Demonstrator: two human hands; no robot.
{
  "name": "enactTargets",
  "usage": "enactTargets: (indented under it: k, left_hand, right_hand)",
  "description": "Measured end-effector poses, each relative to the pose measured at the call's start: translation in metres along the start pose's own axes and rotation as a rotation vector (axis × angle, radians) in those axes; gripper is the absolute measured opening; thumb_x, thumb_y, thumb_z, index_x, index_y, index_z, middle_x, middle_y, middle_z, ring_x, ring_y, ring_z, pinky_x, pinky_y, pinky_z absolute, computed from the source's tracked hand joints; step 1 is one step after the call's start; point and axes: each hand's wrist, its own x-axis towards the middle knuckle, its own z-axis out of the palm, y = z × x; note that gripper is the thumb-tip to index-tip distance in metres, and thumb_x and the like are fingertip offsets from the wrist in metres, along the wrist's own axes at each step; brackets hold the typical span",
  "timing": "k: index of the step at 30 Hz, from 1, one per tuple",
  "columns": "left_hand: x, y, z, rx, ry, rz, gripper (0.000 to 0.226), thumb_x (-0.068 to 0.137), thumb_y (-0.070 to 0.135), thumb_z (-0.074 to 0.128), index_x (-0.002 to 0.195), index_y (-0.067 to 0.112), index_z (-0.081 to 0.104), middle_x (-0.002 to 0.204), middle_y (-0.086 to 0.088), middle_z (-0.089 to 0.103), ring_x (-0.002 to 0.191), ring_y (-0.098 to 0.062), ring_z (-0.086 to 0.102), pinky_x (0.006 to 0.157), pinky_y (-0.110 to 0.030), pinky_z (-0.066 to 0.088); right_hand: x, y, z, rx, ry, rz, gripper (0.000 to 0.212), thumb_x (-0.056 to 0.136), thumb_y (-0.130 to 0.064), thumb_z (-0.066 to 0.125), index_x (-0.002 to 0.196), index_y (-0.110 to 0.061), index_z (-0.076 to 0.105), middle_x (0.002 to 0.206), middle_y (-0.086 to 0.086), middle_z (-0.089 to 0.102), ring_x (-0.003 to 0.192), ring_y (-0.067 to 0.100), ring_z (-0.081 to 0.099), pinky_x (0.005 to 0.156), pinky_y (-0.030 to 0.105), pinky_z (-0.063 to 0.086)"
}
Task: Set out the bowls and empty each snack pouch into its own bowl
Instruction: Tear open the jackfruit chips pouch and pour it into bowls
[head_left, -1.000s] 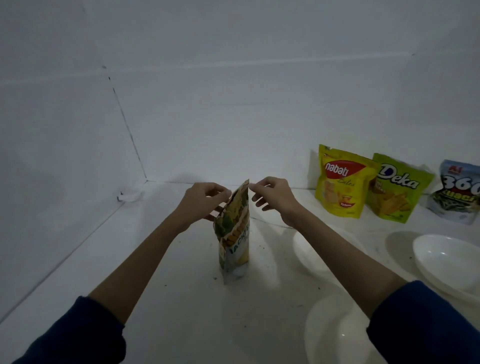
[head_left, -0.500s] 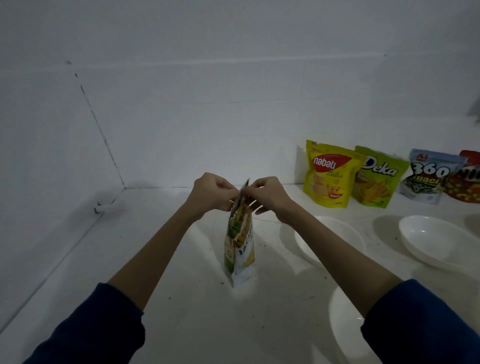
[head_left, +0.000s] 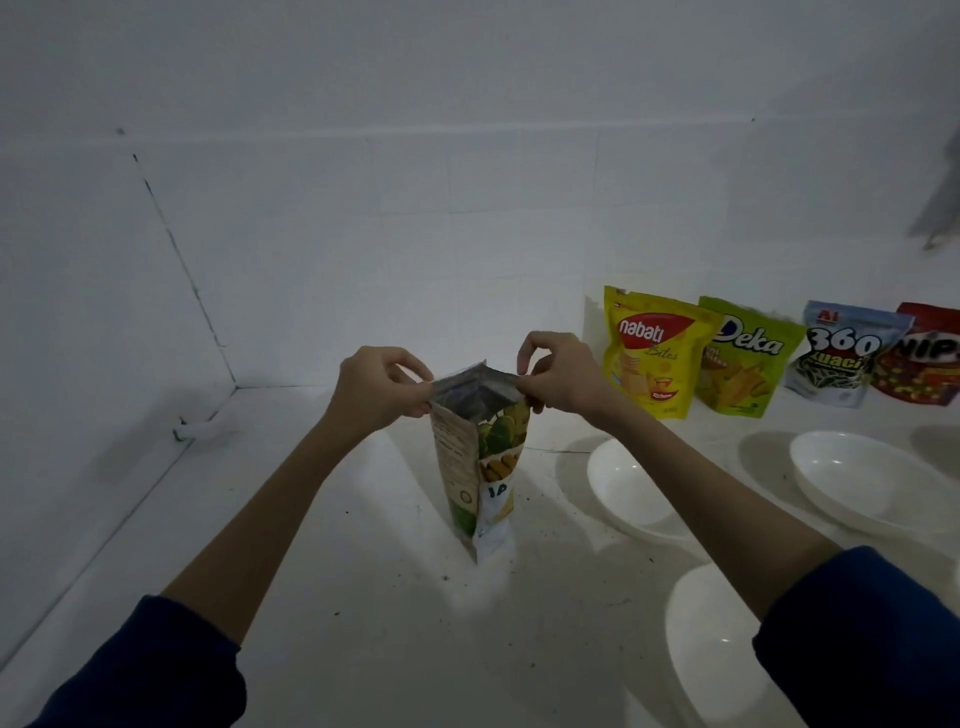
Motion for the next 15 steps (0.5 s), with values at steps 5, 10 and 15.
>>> enactTargets:
  k: [5, 10, 15]
  left_hand:
    - [-0.001, -0.002, 0.005, 0.183, -0.294, 0.097, 0.012, 0.09, 0.022, 0.055, 0.094, 0.023, 0.066, 0.104, -0.005, 0.062, 0.092, -0.018, 0.062, 0.074, -0.024, 0.055]
    - [-0.006, -0.011, 0.002, 0.02, -0.43, 0.063, 0.015, 0.076, 0.013, 0.071, 0.084, 0.022, 0.062, 0.119, -0.003, 0.057, 0.112, -0.02, 0.053, 0.095, -0.035, 0.048]
    - [-0.004, -0.023, 0.015, 0.041, -0.069, 0.209, 0.022, 0.068, 0.011, 0.078, 0.062, 0.01, 0.057, 0.088, -0.013, 0.071, 0.082, -0.027, 0.068, 0.066, -0.022, 0.057]
  right_hand:
    - [-0.004, -0.01, -0.005, -0.185, -0.269, -0.15, 0.018, 0.085, -0.012, 0.055, 0.094, -0.013, 0.07, 0.073, 0.003, 0.065, 0.057, 0.012, 0.058, 0.051, 0.015, 0.046]
    - [-0.024, -0.014, -0.019, -0.218, -0.648, -0.091, 0.027, 0.082, -0.038, 0.064, 0.105, -0.024, 0.06, 0.085, 0.001, 0.071, 0.068, 0.013, 0.065, 0.061, 0.024, 0.048]
    - [-0.023, 0.003, -0.008, -0.174, -0.302, -0.157, 0.02, 0.081, -0.022, 0.068, 0.083, -0.004, 0.063, 0.078, 0.013, 0.071, 0.064, 0.017, 0.062, 0.065, 0.03, 0.051]
